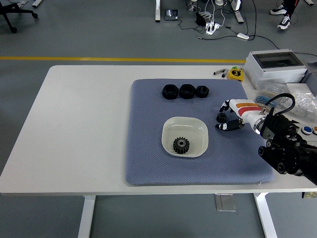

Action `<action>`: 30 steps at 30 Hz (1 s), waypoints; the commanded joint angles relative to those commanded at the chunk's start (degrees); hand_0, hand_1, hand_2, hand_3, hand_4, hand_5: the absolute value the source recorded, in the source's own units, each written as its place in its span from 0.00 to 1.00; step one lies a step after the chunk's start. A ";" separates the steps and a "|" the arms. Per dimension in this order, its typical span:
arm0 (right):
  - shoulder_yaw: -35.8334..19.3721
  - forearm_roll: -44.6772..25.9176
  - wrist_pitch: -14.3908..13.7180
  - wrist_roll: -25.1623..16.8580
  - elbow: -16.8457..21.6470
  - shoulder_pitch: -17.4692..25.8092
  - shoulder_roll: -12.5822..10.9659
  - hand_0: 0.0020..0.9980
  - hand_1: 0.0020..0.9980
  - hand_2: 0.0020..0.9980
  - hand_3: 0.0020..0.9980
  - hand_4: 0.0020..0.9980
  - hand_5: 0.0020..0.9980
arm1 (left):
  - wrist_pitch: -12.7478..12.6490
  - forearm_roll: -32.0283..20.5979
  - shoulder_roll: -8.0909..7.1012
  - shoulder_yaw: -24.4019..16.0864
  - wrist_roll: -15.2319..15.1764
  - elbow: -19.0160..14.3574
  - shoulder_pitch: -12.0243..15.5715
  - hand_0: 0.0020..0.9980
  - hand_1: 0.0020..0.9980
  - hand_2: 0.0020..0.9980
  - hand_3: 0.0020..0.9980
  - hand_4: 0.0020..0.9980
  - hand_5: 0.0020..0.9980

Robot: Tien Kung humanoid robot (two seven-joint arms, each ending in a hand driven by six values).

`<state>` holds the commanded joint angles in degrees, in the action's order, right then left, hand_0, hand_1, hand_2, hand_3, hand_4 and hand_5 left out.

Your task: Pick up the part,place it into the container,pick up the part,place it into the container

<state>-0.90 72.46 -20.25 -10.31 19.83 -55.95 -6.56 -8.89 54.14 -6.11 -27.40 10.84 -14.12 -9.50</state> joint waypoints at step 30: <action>-0.21 1.02 -0.87 0.67 -0.68 1.05 -0.23 0.24 0.42 0.50 0.52 0.73 0.45 | -0.09 -0.20 0.07 0.23 0.02 -0.07 0.00 0.70 0.72 0.75 0.65 0.67 0.66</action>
<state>-1.12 73.47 -21.12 -9.63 19.15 -54.90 -6.79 -8.98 53.95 -6.03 -27.17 10.86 -14.20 -9.50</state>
